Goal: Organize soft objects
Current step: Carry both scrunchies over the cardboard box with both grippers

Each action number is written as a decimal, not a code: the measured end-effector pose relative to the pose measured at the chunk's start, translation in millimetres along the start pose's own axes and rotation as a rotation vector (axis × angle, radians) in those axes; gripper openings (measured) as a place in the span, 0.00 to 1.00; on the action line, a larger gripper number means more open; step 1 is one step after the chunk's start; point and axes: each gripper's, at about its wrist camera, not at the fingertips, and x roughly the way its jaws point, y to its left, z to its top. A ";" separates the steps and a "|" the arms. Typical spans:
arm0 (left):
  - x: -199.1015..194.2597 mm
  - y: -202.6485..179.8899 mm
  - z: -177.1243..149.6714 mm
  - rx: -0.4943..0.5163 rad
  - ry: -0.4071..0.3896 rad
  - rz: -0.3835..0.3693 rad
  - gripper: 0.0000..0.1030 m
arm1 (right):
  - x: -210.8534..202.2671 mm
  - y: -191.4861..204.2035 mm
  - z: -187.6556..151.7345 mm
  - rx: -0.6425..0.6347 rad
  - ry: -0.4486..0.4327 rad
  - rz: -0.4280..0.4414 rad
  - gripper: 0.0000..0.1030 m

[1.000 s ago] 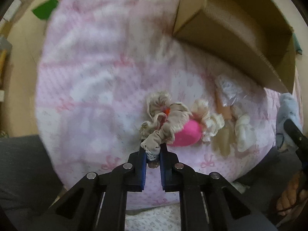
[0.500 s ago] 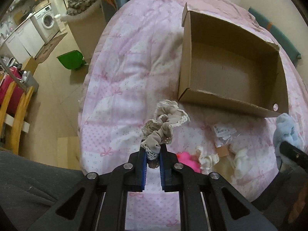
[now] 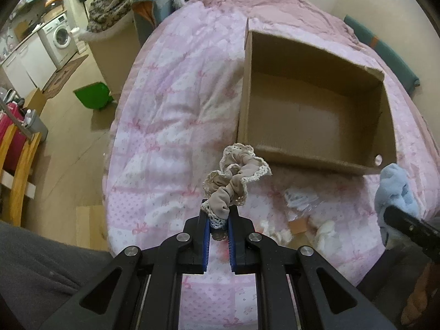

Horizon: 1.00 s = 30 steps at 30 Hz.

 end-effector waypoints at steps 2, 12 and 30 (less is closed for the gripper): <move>-6.9 -2.4 7.7 0.001 -0.019 -0.007 0.10 | -3.3 2.9 2.7 -0.011 -0.010 0.000 0.39; -29.0 -23.0 54.2 0.031 -0.097 -0.051 0.10 | -23.6 11.5 30.2 -0.052 -0.080 0.002 0.39; 0.5 -73.6 120.9 0.119 -0.151 -0.085 0.10 | -20.1 -12.4 106.1 -0.040 -0.205 -0.020 0.40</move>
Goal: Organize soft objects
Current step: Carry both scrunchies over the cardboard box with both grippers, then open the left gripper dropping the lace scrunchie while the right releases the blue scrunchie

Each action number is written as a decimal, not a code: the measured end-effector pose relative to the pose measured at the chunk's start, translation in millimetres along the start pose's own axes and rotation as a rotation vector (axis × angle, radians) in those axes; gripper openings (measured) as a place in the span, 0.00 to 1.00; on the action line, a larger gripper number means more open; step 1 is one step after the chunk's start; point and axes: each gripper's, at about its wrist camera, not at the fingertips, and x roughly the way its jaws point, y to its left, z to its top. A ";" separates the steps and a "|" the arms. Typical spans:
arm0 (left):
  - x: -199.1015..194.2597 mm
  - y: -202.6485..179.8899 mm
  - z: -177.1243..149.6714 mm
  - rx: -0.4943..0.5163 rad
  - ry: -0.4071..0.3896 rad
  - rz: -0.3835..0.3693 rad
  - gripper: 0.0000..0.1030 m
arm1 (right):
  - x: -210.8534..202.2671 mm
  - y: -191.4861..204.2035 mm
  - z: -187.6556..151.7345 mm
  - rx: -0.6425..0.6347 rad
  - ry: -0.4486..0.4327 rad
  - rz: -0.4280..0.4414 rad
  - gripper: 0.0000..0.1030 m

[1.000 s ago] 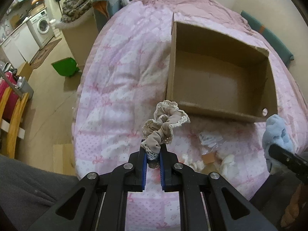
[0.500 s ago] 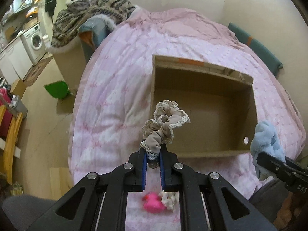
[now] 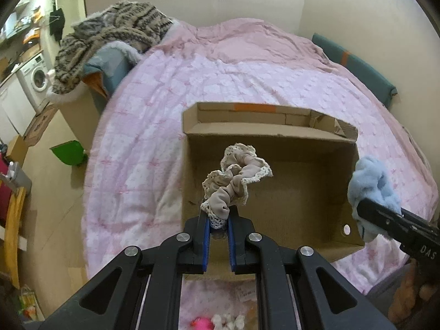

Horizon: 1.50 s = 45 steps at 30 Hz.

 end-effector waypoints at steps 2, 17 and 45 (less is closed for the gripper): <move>13.3 -0.2 -1.9 0.002 0.014 -0.008 0.10 | 8.4 -7.5 0.2 0.016 0.002 -0.004 0.40; 75.3 -20.2 -30.6 0.120 0.111 0.045 0.10 | 62.8 -30.2 -15.5 0.057 0.134 -0.089 0.42; 79.5 -2.5 -38.1 0.038 0.161 -0.013 0.70 | 74.5 -30.3 -26.1 0.052 0.174 -0.094 0.50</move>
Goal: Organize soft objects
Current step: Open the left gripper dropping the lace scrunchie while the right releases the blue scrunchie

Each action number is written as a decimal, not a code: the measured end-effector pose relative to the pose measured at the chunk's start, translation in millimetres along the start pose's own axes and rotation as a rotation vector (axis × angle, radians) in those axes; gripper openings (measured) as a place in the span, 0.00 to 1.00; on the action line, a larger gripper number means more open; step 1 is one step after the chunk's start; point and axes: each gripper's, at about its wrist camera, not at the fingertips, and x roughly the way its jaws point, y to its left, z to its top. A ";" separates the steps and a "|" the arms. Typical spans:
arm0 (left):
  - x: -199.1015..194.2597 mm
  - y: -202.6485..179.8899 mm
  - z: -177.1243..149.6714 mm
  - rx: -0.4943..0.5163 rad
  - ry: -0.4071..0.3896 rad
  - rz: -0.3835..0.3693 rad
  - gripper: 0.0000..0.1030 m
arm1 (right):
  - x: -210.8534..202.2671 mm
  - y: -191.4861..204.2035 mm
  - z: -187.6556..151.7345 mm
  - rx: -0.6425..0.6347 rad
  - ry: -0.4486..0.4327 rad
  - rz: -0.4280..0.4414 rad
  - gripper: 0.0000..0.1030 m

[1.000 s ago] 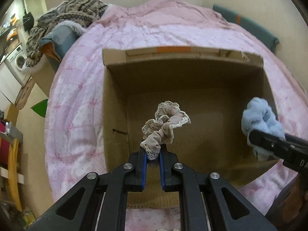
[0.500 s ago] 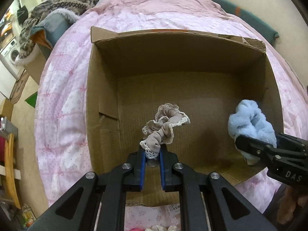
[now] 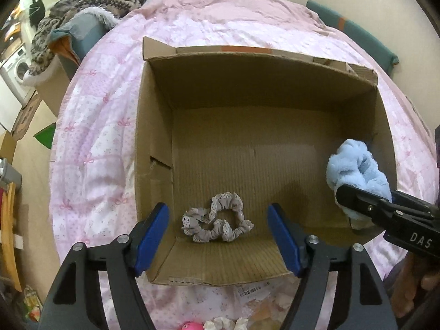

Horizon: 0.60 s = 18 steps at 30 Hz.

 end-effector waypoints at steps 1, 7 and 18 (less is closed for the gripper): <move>-1.0 1.9 0.3 -0.009 -0.004 -0.001 0.70 | -1.8 0.0 0.4 0.001 -0.009 0.006 0.51; -1.6 7.2 0.9 -0.034 0.000 -0.015 0.70 | -7.1 -0.2 -1.5 -0.012 -0.029 0.006 0.51; -8.3 8.1 1.7 -0.040 -0.025 -0.026 0.70 | -16.9 2.2 2.2 -0.014 -0.076 0.030 0.66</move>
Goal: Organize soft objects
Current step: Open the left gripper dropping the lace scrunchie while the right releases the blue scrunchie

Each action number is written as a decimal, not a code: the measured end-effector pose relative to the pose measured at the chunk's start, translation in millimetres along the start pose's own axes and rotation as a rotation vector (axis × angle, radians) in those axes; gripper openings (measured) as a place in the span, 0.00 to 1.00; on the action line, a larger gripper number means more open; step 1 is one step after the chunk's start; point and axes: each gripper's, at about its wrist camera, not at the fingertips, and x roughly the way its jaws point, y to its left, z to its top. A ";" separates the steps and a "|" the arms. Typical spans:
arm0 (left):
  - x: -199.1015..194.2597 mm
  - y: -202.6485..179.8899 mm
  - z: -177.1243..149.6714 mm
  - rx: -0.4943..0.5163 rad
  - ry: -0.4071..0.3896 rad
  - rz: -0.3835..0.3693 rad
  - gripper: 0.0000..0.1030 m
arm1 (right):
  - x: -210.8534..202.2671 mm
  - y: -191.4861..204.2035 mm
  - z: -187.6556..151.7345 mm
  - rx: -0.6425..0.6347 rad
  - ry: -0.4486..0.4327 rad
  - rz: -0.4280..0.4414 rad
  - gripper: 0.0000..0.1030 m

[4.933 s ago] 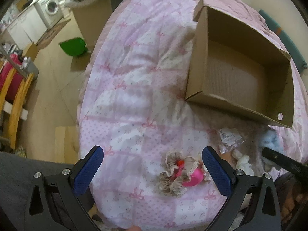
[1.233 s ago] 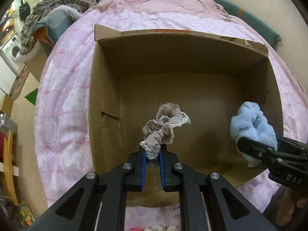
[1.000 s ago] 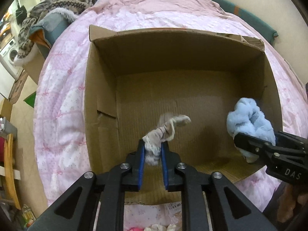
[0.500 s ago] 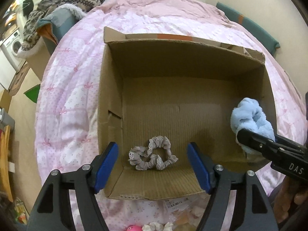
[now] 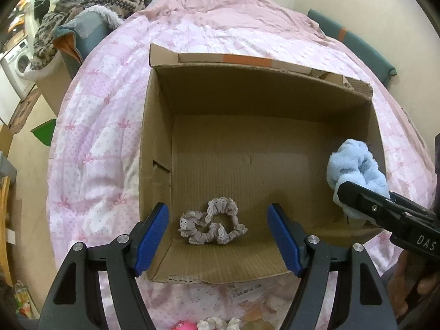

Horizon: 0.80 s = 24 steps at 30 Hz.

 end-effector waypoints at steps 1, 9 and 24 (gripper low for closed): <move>-1.8 0.4 0.1 -0.002 -0.006 0.001 0.70 | -1.3 -0.1 0.1 0.002 -0.007 0.001 0.67; -20.0 1.2 -2.5 -0.006 -0.047 0.013 0.70 | -14.9 4.9 0.7 -0.013 -0.053 -0.014 0.85; -56.7 18.2 -34.2 -0.060 -0.051 0.030 0.70 | -42.2 15.8 -22.4 -0.045 -0.066 -0.037 0.91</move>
